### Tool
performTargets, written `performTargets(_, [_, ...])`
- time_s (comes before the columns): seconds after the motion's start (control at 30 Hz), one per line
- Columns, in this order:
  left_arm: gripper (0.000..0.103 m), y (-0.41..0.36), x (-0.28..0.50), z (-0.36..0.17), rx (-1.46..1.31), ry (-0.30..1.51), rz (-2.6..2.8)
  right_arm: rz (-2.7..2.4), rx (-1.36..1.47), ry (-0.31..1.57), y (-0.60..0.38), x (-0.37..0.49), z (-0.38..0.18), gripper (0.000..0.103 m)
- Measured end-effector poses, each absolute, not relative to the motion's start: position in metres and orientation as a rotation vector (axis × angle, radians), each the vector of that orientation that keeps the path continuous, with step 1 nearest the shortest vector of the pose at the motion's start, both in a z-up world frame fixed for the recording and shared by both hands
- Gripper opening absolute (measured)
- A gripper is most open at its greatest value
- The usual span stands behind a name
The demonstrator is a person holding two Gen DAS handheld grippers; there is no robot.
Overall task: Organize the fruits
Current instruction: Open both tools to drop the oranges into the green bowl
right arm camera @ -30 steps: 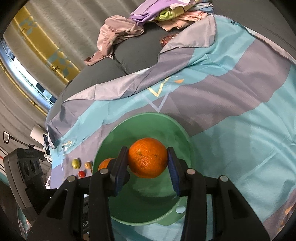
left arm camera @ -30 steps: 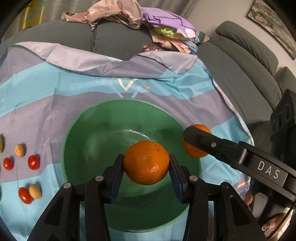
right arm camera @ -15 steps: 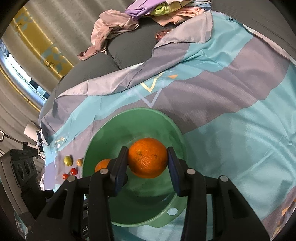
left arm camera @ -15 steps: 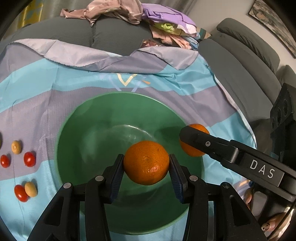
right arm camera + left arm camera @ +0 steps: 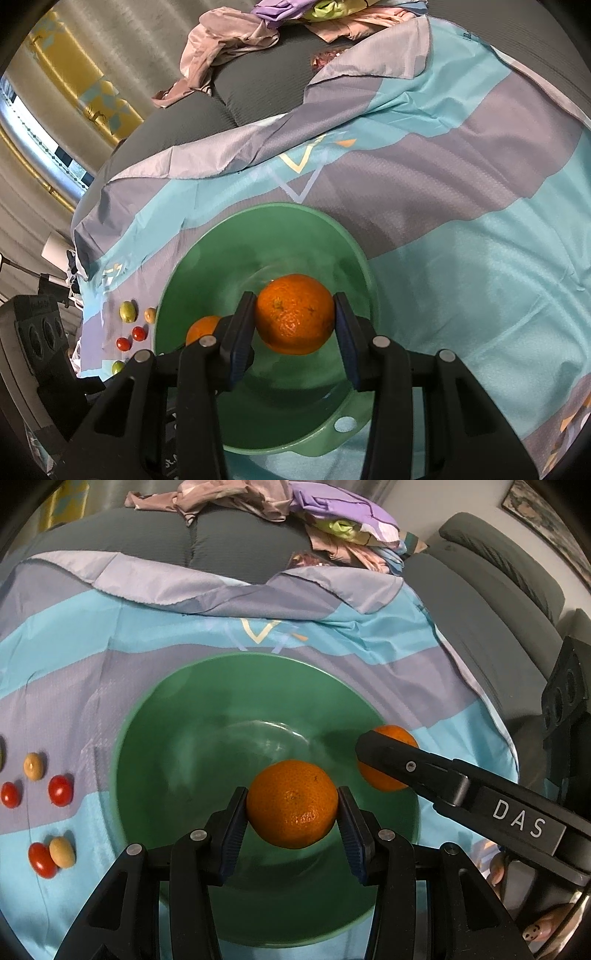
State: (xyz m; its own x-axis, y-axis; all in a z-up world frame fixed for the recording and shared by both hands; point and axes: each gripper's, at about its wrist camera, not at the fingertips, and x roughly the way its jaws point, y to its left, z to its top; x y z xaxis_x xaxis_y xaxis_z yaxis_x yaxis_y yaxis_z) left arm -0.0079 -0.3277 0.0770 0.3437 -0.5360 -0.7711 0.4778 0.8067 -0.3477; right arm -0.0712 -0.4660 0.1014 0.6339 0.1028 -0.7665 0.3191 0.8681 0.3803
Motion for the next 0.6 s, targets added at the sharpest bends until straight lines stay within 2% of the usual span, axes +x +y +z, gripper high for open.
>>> performTargets(0.6, [0.048,-0.3279,-0.0096,0.0743,-0.060,1.040,-0.643,-0.129,0.499,0.911,-0.4608,-0.0675,0.0969,0.043])
